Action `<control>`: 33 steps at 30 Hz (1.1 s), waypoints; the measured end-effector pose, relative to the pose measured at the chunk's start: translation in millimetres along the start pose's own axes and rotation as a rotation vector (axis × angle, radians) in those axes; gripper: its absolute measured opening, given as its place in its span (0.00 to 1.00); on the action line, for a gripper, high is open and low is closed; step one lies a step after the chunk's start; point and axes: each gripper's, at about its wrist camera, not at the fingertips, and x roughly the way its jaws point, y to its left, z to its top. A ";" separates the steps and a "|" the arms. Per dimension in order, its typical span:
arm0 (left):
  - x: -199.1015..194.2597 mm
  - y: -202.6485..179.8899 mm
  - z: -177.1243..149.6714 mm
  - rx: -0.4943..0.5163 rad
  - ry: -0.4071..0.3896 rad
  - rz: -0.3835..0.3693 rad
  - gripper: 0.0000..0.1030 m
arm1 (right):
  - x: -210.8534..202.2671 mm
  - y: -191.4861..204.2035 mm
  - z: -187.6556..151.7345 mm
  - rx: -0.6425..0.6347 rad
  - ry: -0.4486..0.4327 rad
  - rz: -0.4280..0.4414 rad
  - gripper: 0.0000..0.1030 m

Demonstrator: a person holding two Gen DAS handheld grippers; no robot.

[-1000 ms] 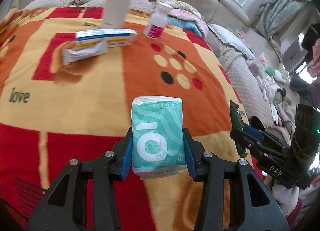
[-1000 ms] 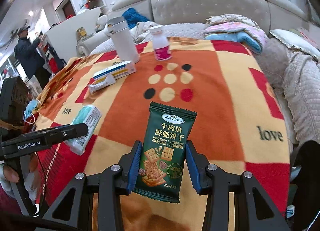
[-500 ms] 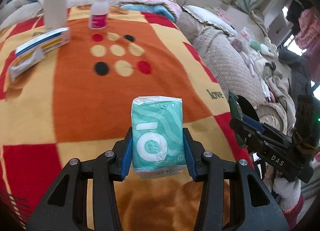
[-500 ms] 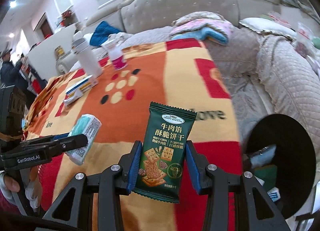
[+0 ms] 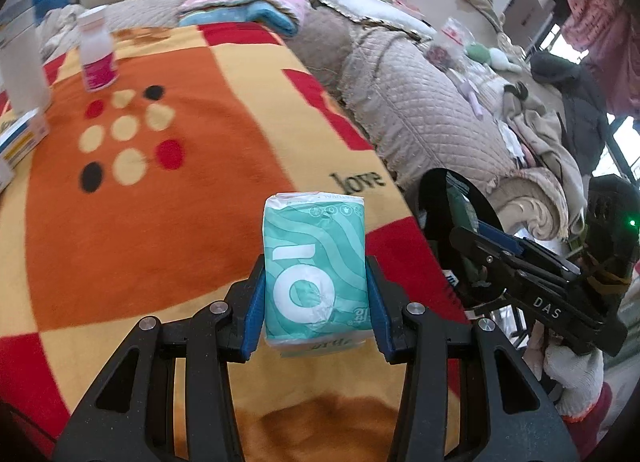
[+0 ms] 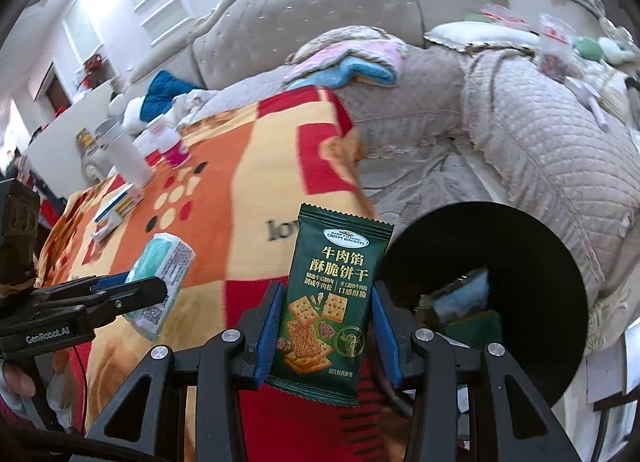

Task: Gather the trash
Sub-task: 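Carry the tissue pack and cracker bag over the black bin with both tools, then open the right tool to drop the cracker bag while the left drops the tissue pack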

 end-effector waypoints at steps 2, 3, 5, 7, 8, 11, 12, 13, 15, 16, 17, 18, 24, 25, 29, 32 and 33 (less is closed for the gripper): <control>7.5 -9.5 3.4 0.011 0.010 -0.014 0.42 | -0.9 -11.0 -0.2 0.019 -0.001 -0.010 0.41; 11.1 -13.4 5.2 0.016 0.013 -0.022 0.42 | -1.7 -16.5 -0.5 0.028 -0.002 -0.016 0.41; 18.1 -24.1 8.6 0.030 0.021 -0.038 0.42 | -4.1 -26.0 -1.6 0.046 -0.004 -0.026 0.41; 25.7 -36.6 12.4 0.047 0.026 -0.058 0.42 | -5.4 -38.4 -3.1 0.069 -0.003 -0.036 0.41; 28.2 -40.8 13.4 0.053 0.029 -0.064 0.42 | -6.2 -43.7 -4.1 0.079 -0.004 -0.041 0.41; 38.0 -55.4 17.0 0.071 0.038 -0.083 0.42 | -7.8 -57.1 -6.3 0.104 -0.004 -0.052 0.41; 41.1 -60.0 18.3 0.075 0.040 -0.089 0.42 | -8.1 -60.8 -7.3 0.111 -0.004 -0.056 0.41; 43.9 -63.9 19.6 0.078 0.043 -0.095 0.42 | -8.2 -64.2 -7.9 0.116 -0.004 -0.059 0.41; 48.8 -71.4 22.6 0.082 0.047 -0.103 0.42 | -8.0 -70.5 -8.8 0.128 -0.002 -0.064 0.41; 51.3 -75.0 24.4 0.084 0.050 -0.109 0.42 | -7.9 -73.3 -9.4 0.133 -0.001 -0.066 0.41; 53.4 -78.3 25.3 0.086 0.051 -0.113 0.42 | -8.2 -76.6 -10.1 0.139 0.000 -0.069 0.41; 55.8 -81.9 26.8 0.089 0.052 -0.118 0.42 | -8.9 -80.6 -10.8 0.146 -0.001 -0.074 0.40; 65.2 -97.5 29.8 0.102 0.053 -0.150 0.42 | -14.7 -101.4 -12.1 0.201 -0.014 -0.100 0.40; 66.5 -99.9 29.7 0.104 0.053 -0.157 0.42 | -15.0 -103.1 -11.5 0.206 -0.015 -0.105 0.40; 70.8 -107.1 28.7 0.110 0.055 -0.203 0.42 | -18.4 -110.9 -10.6 0.227 -0.018 -0.126 0.41; 72.0 -108.8 27.7 0.102 0.054 -0.226 0.47 | -21.3 -114.6 -10.1 0.243 -0.024 -0.141 0.52; 72.3 -109.0 27.5 0.102 0.060 -0.229 0.50 | -22.2 -115.6 -10.2 0.249 -0.027 -0.139 0.52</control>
